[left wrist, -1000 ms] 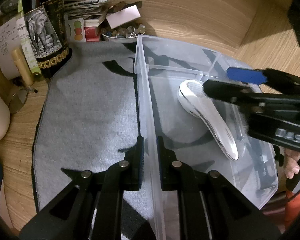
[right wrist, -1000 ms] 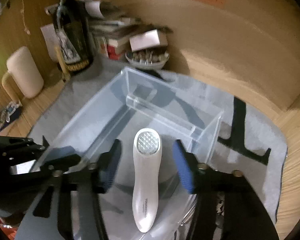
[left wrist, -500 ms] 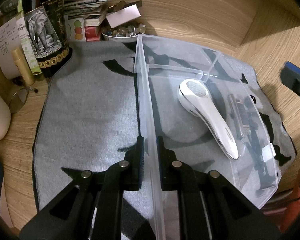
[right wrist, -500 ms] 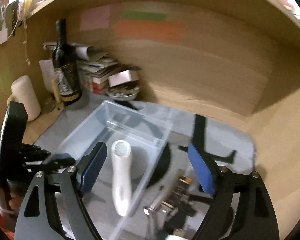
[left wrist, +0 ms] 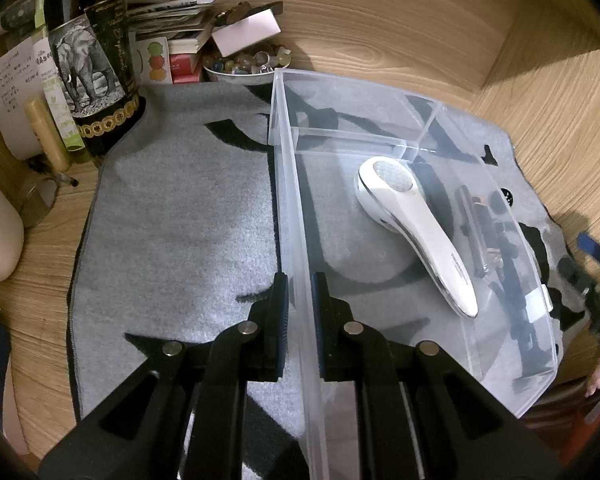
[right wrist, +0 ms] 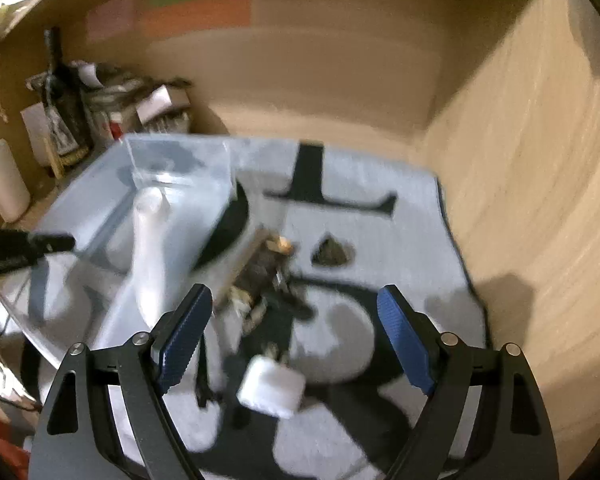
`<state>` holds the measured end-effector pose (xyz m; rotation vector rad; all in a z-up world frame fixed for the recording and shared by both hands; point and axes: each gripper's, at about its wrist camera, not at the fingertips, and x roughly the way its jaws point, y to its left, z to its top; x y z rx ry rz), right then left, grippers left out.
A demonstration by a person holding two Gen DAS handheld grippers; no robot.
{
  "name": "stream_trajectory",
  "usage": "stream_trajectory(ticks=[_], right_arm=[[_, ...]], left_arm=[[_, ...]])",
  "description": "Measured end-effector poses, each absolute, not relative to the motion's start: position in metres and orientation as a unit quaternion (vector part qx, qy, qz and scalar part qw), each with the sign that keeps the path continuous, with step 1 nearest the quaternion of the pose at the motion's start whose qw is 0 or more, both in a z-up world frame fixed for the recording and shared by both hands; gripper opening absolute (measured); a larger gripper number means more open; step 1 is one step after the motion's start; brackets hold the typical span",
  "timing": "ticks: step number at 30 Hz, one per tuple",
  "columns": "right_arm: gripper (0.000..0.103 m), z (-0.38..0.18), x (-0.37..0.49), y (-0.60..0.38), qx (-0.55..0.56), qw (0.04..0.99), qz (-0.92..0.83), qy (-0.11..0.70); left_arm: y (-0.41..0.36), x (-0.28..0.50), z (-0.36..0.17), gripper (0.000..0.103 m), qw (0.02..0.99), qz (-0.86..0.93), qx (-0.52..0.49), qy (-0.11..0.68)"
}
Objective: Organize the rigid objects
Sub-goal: 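Move the right gripper to the white plug adapter and grasp it, then carry the adapter into the box and release it while the left gripper holds the box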
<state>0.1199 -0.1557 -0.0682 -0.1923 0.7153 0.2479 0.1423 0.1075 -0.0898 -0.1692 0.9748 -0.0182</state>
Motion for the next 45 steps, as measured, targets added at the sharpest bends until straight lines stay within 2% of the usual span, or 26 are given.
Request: stream_trajectory(ticks=[9,11,13,20,22,29,45], right_arm=[[0.08,-0.104,0.115,-0.17,-0.068,0.91,0.105,0.395],[0.074,-0.109,0.116,-0.173,-0.056,0.906,0.108,0.405],[0.064,-0.114,0.114,-0.175,-0.043,0.901,0.117,0.416],[0.049,-0.123,0.114,-0.178,-0.03,0.893,0.12,0.432],[0.036,-0.123,0.114,-0.18,-0.027,0.893,0.122,0.431],[0.036,-0.116,0.115,-0.184,-0.019,0.9,0.117,0.42],[0.036,-0.052,0.127,-0.151,-0.022,0.931,0.162,0.325]], left_arm=[[0.106,0.143,-0.089,0.012,0.88,-0.006,-0.079,0.469],[0.106,0.143,-0.089,0.012,0.88,-0.006,-0.079,0.469],[0.106,0.143,-0.089,0.012,0.88,-0.005,-0.078,0.469],[0.107,0.142,-0.089,0.012,0.88,-0.005,-0.077,0.468],[0.107,0.142,-0.089,0.012,0.881,-0.005,-0.077,0.468],[0.108,0.141,-0.089,0.012,0.88,-0.006,-0.079,0.467],[0.109,0.139,-0.088,0.012,0.881,-0.011,-0.091,0.464]])
